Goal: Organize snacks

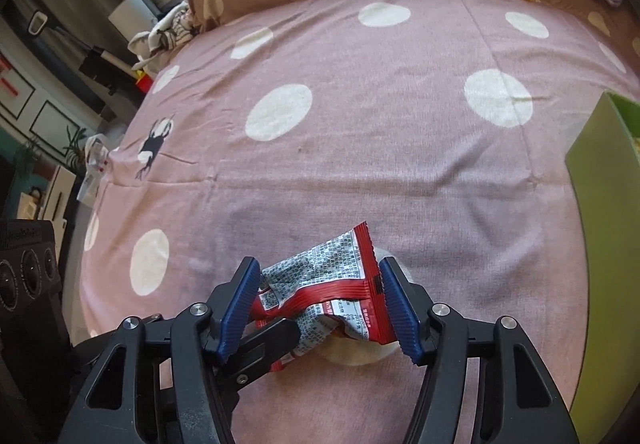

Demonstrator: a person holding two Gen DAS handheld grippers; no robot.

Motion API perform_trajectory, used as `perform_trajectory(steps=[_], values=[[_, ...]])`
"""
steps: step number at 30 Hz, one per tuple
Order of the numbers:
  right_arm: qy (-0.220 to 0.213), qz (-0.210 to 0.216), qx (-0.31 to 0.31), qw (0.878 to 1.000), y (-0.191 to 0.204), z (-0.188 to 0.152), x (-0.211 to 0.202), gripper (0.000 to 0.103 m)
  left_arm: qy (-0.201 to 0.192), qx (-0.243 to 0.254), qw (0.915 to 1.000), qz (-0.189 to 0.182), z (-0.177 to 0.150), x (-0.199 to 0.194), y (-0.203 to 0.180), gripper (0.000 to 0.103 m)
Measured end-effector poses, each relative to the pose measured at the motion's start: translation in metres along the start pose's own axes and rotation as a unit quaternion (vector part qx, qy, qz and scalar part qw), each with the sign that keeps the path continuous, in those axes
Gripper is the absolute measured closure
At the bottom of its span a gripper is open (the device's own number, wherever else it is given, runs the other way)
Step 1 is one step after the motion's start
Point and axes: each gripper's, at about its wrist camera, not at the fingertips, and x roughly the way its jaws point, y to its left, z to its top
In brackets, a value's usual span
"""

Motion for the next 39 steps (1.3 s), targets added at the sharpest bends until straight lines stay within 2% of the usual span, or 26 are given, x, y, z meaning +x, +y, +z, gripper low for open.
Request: perform_trajectory(steps=[10, 18, 24, 28, 34, 39], values=[[-0.099, 0.002, 0.015, 0.995, -0.001, -0.006, -0.07, 0.039, -0.081, 0.076, 0.9939, 0.002, -0.002, -0.038, -0.047, 0.069], [-0.183, -0.015, 0.071, 0.98, -0.04, -0.023, -0.136, 0.039, -0.119, 0.165, 0.9789, -0.016, -0.007, -0.048, -0.119, 0.069], [-0.233, -0.041, 0.122, 0.964, -0.081, -0.037, -0.177, 0.039, -0.119, 0.215, 0.9685, -0.041, -0.008, -0.036, -0.173, 0.069], [-0.25, -0.046, 0.163, 0.953, -0.112, -0.048, -0.193, 0.039, -0.111, 0.25, 0.9604, -0.054, -0.012, -0.021, -0.207, 0.069], [-0.257, -0.048, 0.225, 0.939, -0.157, -0.063, -0.203, 0.039, -0.091, 0.285, 0.9521, -0.062, -0.017, 0.005, -0.244, 0.068], [-0.249, -0.057, 0.264, 0.93, -0.184, -0.071, -0.199, 0.039, -0.067, 0.3, 0.9493, -0.067, -0.018, 0.028, -0.262, 0.068]])
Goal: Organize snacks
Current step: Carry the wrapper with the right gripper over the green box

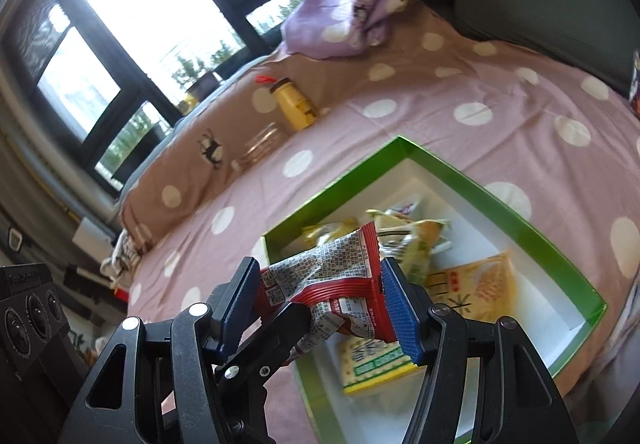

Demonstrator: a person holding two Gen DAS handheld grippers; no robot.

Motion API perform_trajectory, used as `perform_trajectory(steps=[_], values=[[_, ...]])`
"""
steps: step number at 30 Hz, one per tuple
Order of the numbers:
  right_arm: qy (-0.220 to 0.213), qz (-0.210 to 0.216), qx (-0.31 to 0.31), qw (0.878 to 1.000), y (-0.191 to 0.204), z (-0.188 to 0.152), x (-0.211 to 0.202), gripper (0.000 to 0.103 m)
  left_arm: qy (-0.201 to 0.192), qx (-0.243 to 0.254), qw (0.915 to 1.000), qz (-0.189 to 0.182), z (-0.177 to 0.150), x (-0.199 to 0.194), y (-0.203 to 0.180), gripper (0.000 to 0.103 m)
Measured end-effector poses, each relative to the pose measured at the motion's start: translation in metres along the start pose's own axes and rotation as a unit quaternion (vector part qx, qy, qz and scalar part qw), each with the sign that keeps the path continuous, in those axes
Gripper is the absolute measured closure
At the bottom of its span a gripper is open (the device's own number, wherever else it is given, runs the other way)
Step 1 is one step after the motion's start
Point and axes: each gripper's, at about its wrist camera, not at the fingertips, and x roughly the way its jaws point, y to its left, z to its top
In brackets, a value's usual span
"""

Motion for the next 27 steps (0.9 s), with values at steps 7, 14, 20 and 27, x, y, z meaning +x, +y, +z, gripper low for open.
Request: perform_trajectory(steps=[7, 14, 20, 27], values=[[0.024, -0.023, 0.038, 0.999, -0.028, 0.002, 0.015, 0.039, 0.035, -0.006, 0.9992, -0.016, 0.0, 0.031, -0.006, 0.068], [0.048, -0.048, 0.056, 0.996, -0.042, 0.001, 0.031, 0.038, 0.067, -0.022, 0.9971, -0.03, -0.005, 0.053, -0.005, 0.068], [0.052, -0.059, 0.062, 0.995, -0.049, 0.003, 0.036, 0.038, 0.078, -0.027, 0.9959, -0.038, -0.008, 0.06, -0.004, 0.068], [0.055, -0.07, 0.065, 0.994, -0.052, 0.004, 0.04, 0.039, 0.083, -0.034, 0.995, -0.044, -0.008, 0.063, -0.002, 0.067]])
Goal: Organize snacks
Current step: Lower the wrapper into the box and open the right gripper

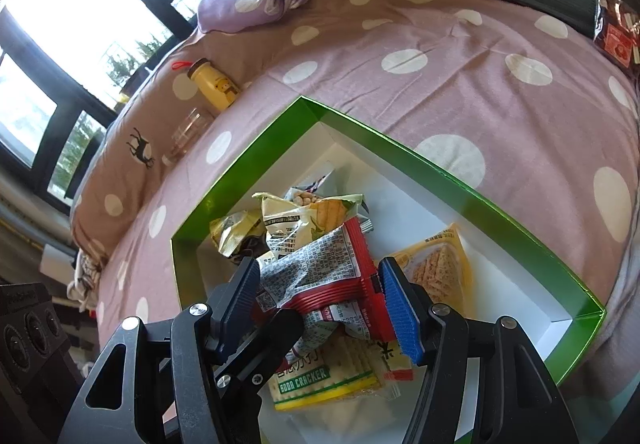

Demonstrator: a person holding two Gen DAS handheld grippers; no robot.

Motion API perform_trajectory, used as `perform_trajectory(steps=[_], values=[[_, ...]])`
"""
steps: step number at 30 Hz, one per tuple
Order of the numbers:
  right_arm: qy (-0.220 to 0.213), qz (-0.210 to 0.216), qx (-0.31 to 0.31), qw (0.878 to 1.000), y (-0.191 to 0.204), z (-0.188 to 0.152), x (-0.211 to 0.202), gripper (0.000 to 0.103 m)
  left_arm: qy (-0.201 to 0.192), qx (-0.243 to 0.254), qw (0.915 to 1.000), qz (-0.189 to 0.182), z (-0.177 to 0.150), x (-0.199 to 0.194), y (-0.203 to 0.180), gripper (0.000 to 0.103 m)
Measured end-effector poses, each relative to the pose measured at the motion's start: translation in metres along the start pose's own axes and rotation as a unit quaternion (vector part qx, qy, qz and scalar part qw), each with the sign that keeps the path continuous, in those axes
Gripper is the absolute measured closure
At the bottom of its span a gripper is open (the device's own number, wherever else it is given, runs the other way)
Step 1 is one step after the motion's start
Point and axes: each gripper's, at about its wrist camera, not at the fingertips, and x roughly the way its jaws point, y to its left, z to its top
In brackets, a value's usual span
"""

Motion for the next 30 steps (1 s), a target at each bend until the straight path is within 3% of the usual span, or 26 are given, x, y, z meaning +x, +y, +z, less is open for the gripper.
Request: perform_trajectory(steps=[12, 18, 21, 26, 30], values=[[0.009, -0.015, 0.007, 1.0, -0.003, 0.0, 0.006, 0.039, 0.007, -0.016, 0.9997, -0.015, -0.002, 0.002, 0.006, 0.065], [0.006, -0.019, 0.004, 1.0, -0.001, 0.0, 0.005, 0.038, -0.003, -0.017, 0.9998, -0.007, -0.004, -0.007, 0.008, 0.058], [-0.005, -0.016, 0.003, 1.0, 0.0, 0.001, -0.002, 0.037, -0.017, -0.011, 0.9998, 0.003, -0.004, -0.017, 0.007, 0.049], [-0.029, -0.01, -0.002, 1.0, 0.005, 0.001, -0.019, 0.037, -0.041, -0.003, 0.9987, 0.031, -0.004, -0.033, 0.006, 0.025], [-0.055, -0.015, -0.007, 0.998, 0.01, 0.0, -0.034, 0.028, -0.059, -0.008, 0.9975, 0.039, -0.003, -0.049, 0.007, 0.013]])
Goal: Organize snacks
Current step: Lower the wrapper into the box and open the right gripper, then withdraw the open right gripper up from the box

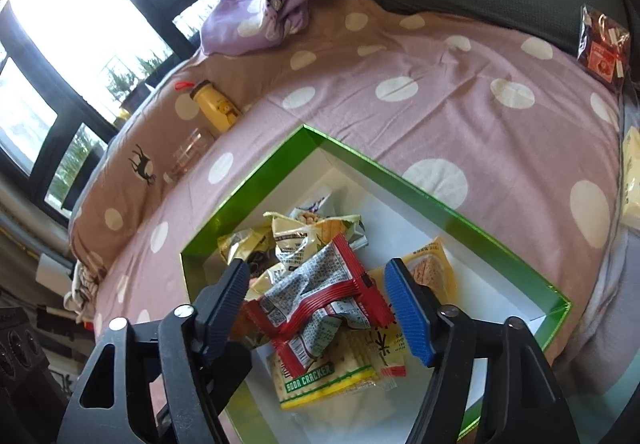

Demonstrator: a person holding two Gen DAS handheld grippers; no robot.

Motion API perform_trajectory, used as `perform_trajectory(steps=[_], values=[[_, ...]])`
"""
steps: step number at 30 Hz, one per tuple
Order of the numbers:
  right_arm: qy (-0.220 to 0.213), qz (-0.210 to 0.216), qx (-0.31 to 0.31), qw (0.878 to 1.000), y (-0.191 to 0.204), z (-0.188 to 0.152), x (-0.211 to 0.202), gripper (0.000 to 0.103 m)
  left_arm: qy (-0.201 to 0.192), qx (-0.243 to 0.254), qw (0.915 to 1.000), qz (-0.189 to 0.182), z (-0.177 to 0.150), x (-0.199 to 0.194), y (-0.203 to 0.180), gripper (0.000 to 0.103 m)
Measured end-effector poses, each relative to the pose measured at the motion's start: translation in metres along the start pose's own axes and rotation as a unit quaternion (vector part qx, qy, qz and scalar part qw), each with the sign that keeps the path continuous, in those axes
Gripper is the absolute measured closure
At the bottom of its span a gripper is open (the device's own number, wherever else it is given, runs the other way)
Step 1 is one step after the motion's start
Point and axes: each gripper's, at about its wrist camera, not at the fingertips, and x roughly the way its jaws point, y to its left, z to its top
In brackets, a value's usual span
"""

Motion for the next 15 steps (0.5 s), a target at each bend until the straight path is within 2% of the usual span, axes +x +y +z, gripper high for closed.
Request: perform_trajectory(steps=[4, 10, 15], values=[[-0.03, -0.005, -0.011, 0.999, 0.006, 0.0, -0.02, 0.022, -0.023, 0.0, 0.9996, 0.018, 0.001, -0.02, 0.0, 0.001], [-0.064, -0.034, -0.028, 0.997, 0.015, -0.004, -0.043, 0.021, -0.042, -0.003, 0.9989, 0.021, -0.001, -0.045, 0.0, 0.001], [-0.08, -0.036, -0.038, 0.995, 0.021, -0.007, -0.055, 0.021, -0.051, 0.006, 0.9984, 0.023, -0.005, -0.056, -0.003, 0.0]])
